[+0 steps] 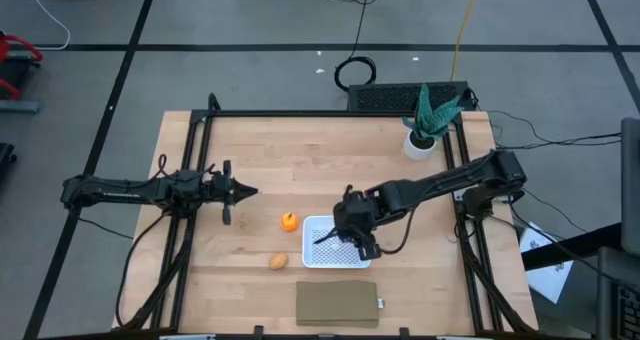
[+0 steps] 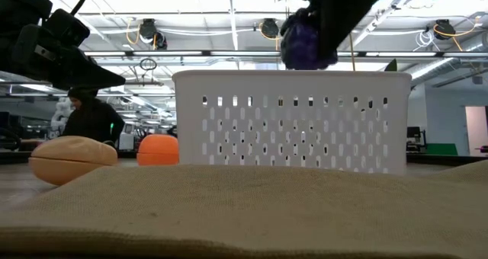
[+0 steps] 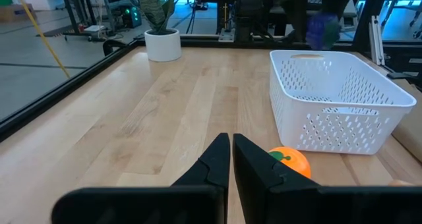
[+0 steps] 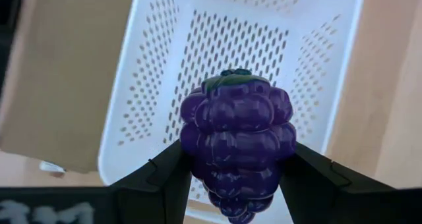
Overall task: Pick and placing Produce into tupperware
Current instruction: Put the purple grapes into the white basket
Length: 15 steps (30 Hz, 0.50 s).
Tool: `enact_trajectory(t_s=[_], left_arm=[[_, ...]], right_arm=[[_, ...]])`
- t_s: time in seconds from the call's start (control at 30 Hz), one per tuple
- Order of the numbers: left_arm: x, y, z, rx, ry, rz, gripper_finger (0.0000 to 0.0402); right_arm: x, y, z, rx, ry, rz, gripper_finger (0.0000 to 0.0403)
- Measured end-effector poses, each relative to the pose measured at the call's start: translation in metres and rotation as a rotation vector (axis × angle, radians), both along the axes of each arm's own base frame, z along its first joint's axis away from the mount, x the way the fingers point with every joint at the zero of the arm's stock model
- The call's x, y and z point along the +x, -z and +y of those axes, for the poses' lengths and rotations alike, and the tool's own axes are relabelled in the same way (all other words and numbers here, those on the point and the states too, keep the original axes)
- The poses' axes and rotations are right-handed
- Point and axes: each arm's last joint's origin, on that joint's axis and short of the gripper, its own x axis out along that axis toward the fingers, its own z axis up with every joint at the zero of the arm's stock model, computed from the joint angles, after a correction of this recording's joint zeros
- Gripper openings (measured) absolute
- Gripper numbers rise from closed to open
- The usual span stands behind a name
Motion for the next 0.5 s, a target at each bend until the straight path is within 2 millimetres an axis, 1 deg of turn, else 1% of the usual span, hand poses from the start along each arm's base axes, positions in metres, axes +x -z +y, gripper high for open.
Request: enact_trajectory(t_s=[0.2, 0.4, 0.5], left_arm=[[0.000, 0.000, 0.000, 0.000, 0.000, 0.001, 0.0024], [0.000, 0.000, 0.000, 0.000, 0.000, 0.001, 0.0024], [0.000, 0.000, 0.000, 0.000, 0.000, 0.002, 0.0024]], right_arm=[[0.006, 0.016, 0.001, -0.020, -0.027, 0.042, 0.0185], [0.012, 0.022, 0.003, -0.025, -0.048, 0.033, 0.0185], [0.013, 0.025, 0.003, -0.040, -0.094, 0.025, 0.0185]])
